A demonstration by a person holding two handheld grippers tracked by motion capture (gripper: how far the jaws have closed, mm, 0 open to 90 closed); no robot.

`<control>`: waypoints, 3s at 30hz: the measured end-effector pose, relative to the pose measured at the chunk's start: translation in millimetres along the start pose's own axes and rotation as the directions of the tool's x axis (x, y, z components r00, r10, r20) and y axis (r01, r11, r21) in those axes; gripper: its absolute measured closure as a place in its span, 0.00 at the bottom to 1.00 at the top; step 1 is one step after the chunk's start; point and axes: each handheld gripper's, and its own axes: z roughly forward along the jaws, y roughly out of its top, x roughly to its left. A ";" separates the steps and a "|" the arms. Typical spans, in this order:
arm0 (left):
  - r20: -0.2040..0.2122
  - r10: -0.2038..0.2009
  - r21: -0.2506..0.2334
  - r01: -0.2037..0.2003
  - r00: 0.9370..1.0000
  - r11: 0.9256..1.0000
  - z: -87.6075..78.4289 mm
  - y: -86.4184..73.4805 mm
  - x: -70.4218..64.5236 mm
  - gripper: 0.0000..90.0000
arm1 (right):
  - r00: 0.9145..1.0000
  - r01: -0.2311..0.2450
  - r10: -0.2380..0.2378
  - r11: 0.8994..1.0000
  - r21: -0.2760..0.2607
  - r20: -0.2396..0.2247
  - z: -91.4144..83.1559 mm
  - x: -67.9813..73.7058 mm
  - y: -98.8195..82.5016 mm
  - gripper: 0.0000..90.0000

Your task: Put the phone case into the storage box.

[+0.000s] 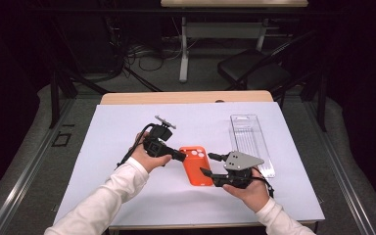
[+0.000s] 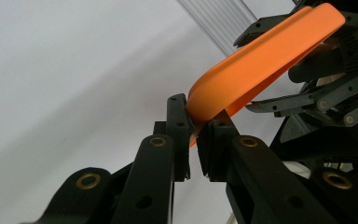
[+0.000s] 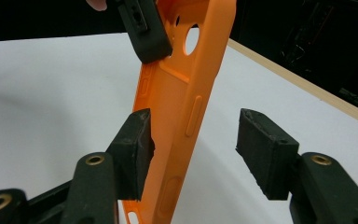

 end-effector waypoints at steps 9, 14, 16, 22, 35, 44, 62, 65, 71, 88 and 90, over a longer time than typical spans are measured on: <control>0.021 -0.056 0.052 0.055 0.998 0.997 7.6 2.2 7.3 0.92 | 1.000 -0.007 0.007 1.000 -0.007 -0.002 -0.9 -0.9 0.3 0.50; 0.019 -0.093 0.070 0.091 0.996 0.993 9.7 2.8 9.4 0.92 | 1.000 -0.010 0.010 1.000 -0.007 0.003 -1.7 -1.4 1.0 0.50; 0.015 -0.102 0.071 0.100 0.995 0.992 9.9 2.8 9.6 0.92 | 1.000 -0.008 0.008 1.000 -0.005 0.005 -1.9 -1.6 1.4 0.50; 0.012 -0.124 0.082 0.123 0.992 0.989 10.7 2.8 9.5 0.92 | 1.000 -0.013 0.013 1.000 -0.005 0.009 -2.2 -2.9 3.2 0.50; -0.010 -0.131 0.085 0.131 0.991 0.988 13.7 5.0 4.6 0.92 | 0.999 -0.020 0.020 1.000 0.018 0.035 -2.5 -4.4 10.8 0.52; -0.038 -0.113 0.098 0.117 0.993 0.988 14.4 7.8 -2.0 0.92 | 0.998 -0.034 0.032 0.999 0.042 0.045 -3.5 -4.5 18.9 0.56; -0.081 -0.098 0.120 0.107 0.992 0.987 12.4 13.9 -7.8 0.92 | 0.997 -0.060 0.055 0.991 0.118 0.045 -3.1 -11.7 37.7 0.66; -0.083 -0.097 0.125 0.107 0.992 0.986 13.3 14.1 -8.5 0.92 | 0.998 -0.056 0.051 0.989 0.138 0.039 -2.6 -12.1 41.5 0.68; -0.087 -0.097 0.122 0.107 0.992 0.987 13.5 14.2 -8.6 0.92 | 0.998 -0.052 0.047 0.985 0.164 0.033 -1.0 -13.0 48.7 0.70; -0.116 -0.082 0.125 0.096 0.990 0.987 14.8 13.3 -11.1 0.92 | 0.999 -0.050 0.046 0.973 0.226 0.021 6.1 -12.2 59.4 0.77; -0.122 -0.079 0.126 0.094 0.989 0.988 15.6 13.0 -11.6 0.92 | 0.998 -0.055 0.051 0.971 0.233 0.022 6.5 -12.4 59.9 0.78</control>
